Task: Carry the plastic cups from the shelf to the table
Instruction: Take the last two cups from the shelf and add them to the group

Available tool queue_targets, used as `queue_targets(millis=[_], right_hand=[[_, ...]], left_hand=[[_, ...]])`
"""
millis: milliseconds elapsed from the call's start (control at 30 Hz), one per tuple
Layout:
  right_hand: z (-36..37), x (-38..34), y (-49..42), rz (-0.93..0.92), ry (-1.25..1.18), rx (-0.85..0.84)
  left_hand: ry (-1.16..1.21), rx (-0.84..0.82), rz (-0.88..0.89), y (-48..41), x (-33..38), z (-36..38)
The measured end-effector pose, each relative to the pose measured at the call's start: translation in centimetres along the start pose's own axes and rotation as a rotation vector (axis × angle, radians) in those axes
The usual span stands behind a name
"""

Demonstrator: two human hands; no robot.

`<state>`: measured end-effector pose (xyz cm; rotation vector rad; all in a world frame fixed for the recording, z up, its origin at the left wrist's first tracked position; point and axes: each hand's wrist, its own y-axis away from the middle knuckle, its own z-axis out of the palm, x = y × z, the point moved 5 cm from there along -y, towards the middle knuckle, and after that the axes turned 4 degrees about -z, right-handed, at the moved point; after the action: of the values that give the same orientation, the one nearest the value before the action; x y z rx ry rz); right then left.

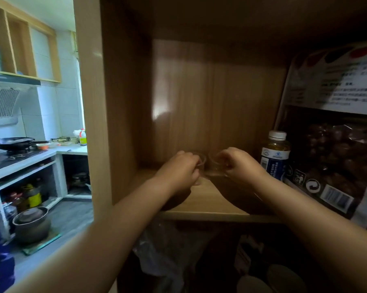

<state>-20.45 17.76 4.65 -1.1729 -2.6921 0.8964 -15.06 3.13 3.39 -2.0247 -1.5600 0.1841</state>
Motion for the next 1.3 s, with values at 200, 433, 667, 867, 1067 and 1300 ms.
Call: queue_targets(millis=[200, 433, 667, 867, 1067, 1300], right_hand=[[-1.5, -1.0, 2.6, -0.037, 0.004, 0.051], [-4.0, -5.3, 6.3, -0.153, -0.07, 0.101], [-5.7, -12.0, 9.3, -0.317, -0.012, 0.113], [-5.6, -17.6, 10.1, -0.376, -0.106, 0.115], [-2.6, -25.6, 8.0, -0.433, -0.3, 0.139], [3.4, -41.5, 4.3, -0.602, -0.547, 0.055]], left_hand=[[-0.035, 0.063, 0.069, 2.3, 0.9, -1.6], [-0.045, 0.137, 0.137, 6.2, 1.7, -4.7], [-0.048, 0.185, 0.197, 11.7, 2.4, -7.8], [-0.064, 0.195, 0.148, 17.4, 0.7, -12.0], [-0.142, 0.284, 0.037, 24.2, -4.5, -18.1], [-0.305, 0.293, -0.223, 35.5, -12.8, -27.0]])
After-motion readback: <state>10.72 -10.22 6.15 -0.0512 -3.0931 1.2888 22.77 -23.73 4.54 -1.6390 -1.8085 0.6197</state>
